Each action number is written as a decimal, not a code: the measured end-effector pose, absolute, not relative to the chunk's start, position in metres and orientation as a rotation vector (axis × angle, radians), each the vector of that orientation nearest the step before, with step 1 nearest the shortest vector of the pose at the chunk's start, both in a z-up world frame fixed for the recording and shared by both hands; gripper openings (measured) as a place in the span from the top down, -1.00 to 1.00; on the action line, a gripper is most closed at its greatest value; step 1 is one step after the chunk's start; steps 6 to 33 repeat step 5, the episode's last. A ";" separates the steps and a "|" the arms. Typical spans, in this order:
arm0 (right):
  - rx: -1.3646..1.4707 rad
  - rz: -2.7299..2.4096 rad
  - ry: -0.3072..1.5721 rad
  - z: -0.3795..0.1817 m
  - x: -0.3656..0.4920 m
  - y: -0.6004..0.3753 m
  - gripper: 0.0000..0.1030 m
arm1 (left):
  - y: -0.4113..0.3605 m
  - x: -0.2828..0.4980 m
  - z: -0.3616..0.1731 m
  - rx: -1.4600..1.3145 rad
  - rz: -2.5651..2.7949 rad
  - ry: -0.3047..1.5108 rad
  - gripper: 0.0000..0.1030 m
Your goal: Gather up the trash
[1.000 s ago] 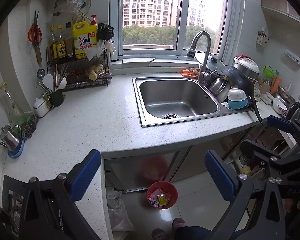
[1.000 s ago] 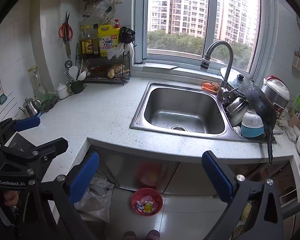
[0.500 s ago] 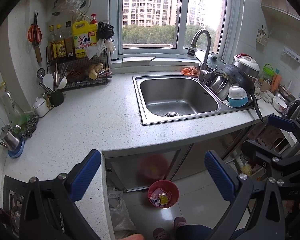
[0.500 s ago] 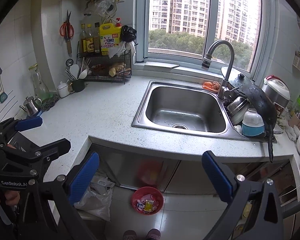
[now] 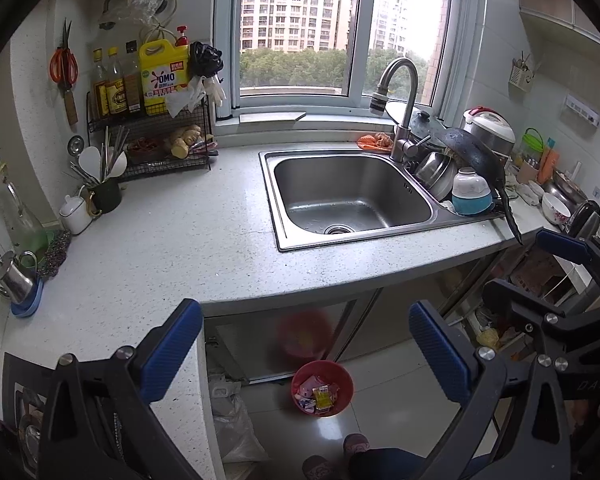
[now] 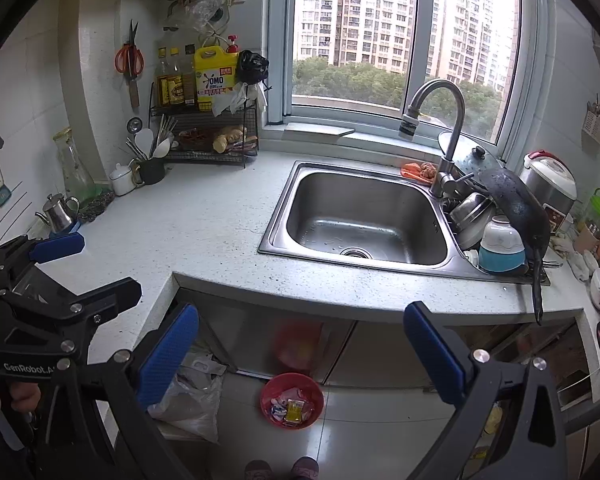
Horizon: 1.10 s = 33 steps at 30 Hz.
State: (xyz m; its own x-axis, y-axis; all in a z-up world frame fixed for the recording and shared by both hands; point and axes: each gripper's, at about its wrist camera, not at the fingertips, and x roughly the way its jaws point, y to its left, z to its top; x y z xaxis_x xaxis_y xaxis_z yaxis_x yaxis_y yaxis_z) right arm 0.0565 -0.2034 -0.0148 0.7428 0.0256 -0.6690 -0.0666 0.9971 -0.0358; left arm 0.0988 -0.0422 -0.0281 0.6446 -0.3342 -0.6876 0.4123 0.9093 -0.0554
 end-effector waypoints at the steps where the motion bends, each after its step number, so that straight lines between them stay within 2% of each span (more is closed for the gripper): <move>1: -0.058 0.049 0.732 -0.015 0.057 -0.204 -0.99 | -0.042 0.099 -0.028 0.108 -0.427 0.762 -0.99; 33: -0.052 0.044 0.736 -0.016 0.057 -0.204 -0.99 | -0.043 0.100 -0.029 0.117 -0.429 0.759 -0.99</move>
